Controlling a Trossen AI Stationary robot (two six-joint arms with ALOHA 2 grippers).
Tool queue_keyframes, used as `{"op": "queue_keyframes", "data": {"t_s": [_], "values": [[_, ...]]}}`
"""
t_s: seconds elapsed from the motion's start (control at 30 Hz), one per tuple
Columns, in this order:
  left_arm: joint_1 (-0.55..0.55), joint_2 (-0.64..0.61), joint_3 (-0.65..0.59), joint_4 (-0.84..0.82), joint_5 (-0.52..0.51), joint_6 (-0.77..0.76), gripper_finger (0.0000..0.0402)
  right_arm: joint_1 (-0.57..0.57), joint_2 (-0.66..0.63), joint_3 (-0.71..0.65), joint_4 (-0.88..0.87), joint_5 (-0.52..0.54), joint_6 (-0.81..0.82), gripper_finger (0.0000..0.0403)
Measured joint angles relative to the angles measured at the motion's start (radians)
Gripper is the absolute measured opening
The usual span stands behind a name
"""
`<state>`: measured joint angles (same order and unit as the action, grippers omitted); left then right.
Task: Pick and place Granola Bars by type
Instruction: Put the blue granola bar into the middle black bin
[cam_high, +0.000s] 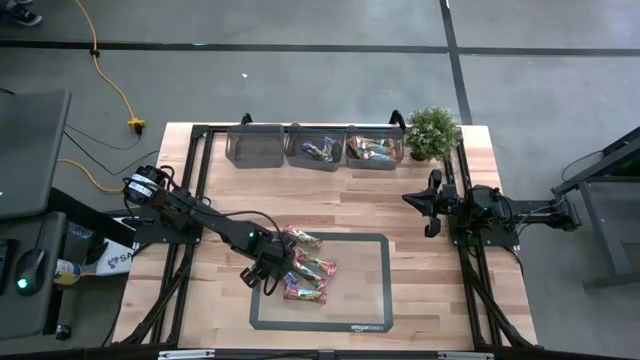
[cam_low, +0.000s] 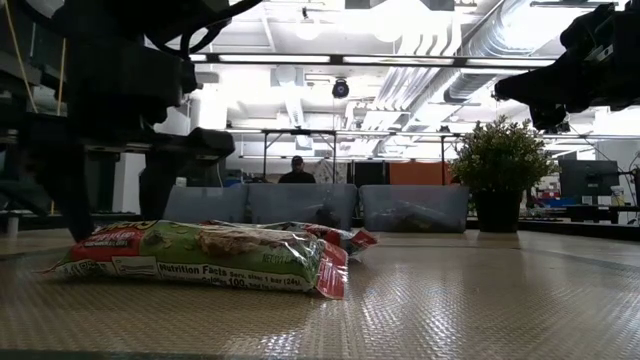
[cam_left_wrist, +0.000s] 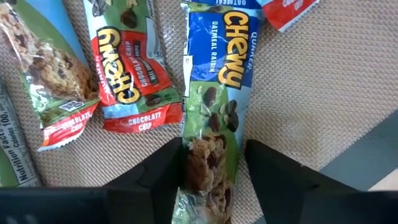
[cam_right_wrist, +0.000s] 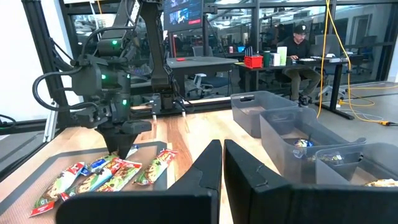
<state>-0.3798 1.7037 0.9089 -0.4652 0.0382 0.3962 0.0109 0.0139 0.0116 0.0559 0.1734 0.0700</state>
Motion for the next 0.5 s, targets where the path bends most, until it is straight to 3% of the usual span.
{"op": "queue_keyframes", "data": {"t_s": [0.5], "values": [[-0.001,0.002,-0.001,0.014,-0.038,-0.041,0.0116,0.000,0.000,0.000,0.000,0.000,0.000,0.0000]]}}
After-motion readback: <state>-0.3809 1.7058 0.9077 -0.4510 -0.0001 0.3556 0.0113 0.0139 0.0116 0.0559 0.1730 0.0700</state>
